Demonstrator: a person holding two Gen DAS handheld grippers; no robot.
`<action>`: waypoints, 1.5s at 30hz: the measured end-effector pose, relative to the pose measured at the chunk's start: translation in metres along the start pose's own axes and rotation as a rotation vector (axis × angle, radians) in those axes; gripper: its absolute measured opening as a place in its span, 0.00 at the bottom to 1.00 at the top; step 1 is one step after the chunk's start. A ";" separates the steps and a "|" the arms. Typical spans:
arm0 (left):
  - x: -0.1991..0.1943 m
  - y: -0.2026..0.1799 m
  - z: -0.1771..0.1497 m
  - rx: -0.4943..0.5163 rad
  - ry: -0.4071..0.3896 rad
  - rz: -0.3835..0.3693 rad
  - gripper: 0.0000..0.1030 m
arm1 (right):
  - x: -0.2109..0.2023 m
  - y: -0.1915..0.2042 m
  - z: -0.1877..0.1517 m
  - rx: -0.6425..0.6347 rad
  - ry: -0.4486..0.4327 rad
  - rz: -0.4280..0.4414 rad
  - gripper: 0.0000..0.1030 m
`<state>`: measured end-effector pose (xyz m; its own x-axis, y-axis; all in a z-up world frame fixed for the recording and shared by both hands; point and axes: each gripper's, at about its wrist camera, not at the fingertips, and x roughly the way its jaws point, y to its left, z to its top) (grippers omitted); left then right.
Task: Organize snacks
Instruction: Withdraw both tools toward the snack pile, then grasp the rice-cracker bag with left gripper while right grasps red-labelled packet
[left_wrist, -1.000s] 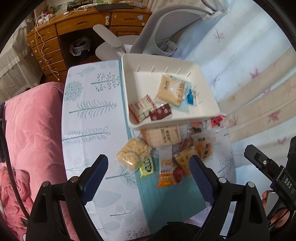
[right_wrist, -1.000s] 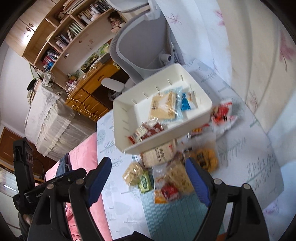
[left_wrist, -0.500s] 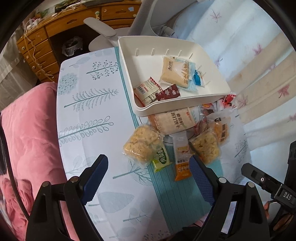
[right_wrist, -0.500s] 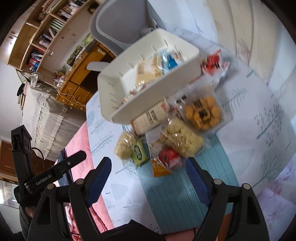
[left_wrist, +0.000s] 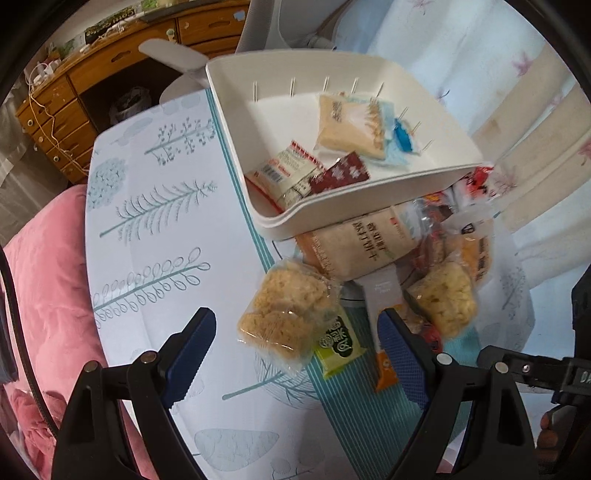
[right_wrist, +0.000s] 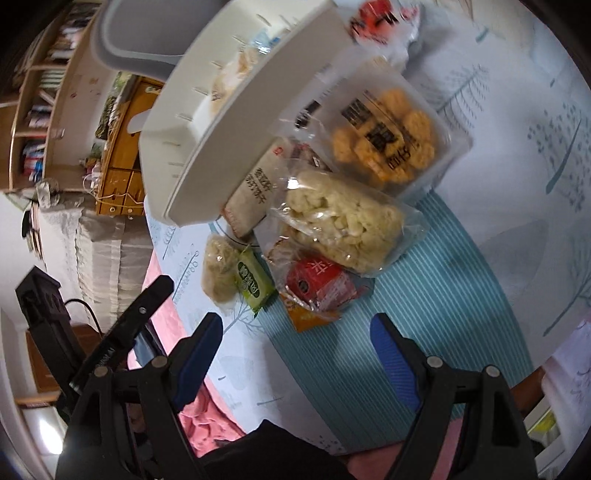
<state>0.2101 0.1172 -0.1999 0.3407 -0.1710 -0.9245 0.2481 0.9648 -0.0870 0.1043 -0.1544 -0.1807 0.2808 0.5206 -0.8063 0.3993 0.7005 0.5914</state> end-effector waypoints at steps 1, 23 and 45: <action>0.005 0.000 0.000 -0.004 0.009 0.004 0.86 | 0.004 -0.003 0.002 0.017 0.012 0.004 0.80; 0.074 -0.003 0.013 -0.082 0.120 0.058 0.86 | 0.050 -0.023 0.031 0.109 0.185 0.016 0.72; 0.079 0.003 0.019 -0.121 0.111 0.061 0.55 | 0.052 -0.019 0.033 0.122 0.202 -0.026 0.50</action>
<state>0.2551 0.1025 -0.2665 0.2480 -0.0950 -0.9641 0.1169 0.9908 -0.0675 0.1396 -0.1567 -0.2347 0.0932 0.5987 -0.7955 0.5106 0.6572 0.5545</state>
